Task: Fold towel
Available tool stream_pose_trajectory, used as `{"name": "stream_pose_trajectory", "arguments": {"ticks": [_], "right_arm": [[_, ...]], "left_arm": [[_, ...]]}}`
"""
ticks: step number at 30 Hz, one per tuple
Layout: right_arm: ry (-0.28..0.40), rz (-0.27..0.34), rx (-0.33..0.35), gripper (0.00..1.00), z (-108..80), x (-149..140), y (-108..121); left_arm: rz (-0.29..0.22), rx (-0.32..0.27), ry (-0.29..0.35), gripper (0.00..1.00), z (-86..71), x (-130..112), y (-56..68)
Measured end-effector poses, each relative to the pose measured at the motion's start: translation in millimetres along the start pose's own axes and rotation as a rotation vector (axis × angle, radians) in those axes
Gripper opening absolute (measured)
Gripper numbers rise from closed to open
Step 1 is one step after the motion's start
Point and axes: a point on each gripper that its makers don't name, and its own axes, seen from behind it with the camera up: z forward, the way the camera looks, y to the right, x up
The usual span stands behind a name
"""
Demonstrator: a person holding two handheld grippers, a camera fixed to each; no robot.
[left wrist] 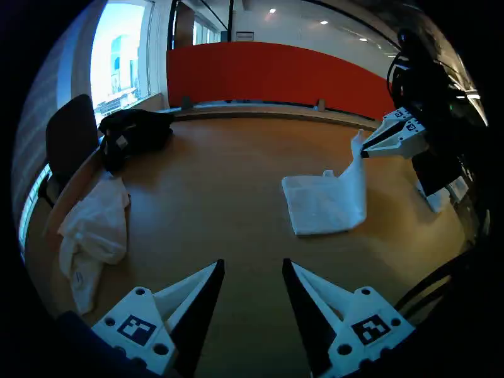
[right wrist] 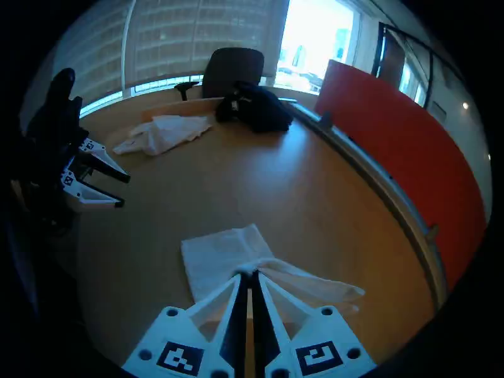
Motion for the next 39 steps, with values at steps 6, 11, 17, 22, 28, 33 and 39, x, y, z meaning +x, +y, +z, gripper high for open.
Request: {"name": "stream_pose_trajectory", "arguments": {"ticks": [6, 11, 17, 22, 28, 33, 39], "right_arm": [[-0.016, -0.010, 0.051, 0.05, 21.5, 4.5, -16.9], [-0.038, -0.007, 0.098, 0.05, 46.3, 4.9, -36.2], [-0.078, 0.021, 0.146, 0.05, 77.6, -3.7, -57.8], [-0.105, 0.039, 0.163, 0.06, 88.9, -11.8, -64.3], [-0.102, 0.042, 0.167, 0.10, 88.5, -12.2, -64.0], [-0.091, 0.042, 0.165, 0.17, 86.7, -10.2, -61.4], [-0.073, 0.038, 0.156, 0.32, 82.2, -8.0, -58.5]], "left_arm": [[-0.003, 0.004, -0.004, 0.67, -0.7, -3.3, -0.7], [-0.013, 0.007, -0.007, 0.67, -1.7, -6.6, -0.6], [-0.025, 0.011, -0.010, 0.67, -1.7, -11.0, -0.6], [-0.033, 0.011, -0.011, 0.67, -0.9, -12.1, -0.8], [-0.034, 0.011, -0.014, 0.67, 0.8, -13.1, -2.1], [-0.033, 0.013, -0.014, 0.67, 1.0, -12.8, -4.0], [-0.035, 0.018, -0.016, 0.67, 0.5, -13.4, -6.7]]}}
